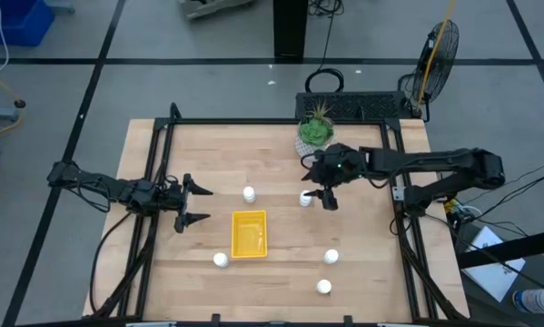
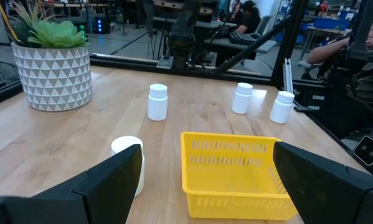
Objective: Pick and place pill bottles into a basket
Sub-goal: Put the white pill bottle into the yellow basket
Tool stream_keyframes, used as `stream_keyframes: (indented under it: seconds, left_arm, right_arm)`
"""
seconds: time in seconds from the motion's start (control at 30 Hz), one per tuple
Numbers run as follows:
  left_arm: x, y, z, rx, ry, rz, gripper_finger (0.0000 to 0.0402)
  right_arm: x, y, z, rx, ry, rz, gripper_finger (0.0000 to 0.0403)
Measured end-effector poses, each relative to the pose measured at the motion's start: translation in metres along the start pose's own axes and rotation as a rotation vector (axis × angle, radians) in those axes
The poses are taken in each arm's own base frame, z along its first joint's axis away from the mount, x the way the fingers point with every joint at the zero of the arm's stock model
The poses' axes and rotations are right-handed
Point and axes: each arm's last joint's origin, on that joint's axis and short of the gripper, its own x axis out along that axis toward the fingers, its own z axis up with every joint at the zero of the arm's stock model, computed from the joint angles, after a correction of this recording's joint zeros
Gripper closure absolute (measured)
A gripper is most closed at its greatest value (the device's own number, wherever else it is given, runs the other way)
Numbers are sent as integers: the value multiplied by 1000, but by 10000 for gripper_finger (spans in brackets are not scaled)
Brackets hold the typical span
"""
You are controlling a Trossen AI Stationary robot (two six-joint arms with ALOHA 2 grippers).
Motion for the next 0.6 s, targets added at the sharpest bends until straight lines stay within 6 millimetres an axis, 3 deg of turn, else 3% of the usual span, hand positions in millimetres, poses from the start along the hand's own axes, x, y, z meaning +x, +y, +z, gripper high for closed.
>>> stream_keyframes:
  seconds: [0.47,0.6]
  left_arm:
    - [0,0,0,-29,1,-1,36]
    - [0,0,0,-30,1,-1,36]
  right_arm:
    - [-2,-9,-16,79,151,-63,181]
    - [12,-19,-22,102,190,-79,181]
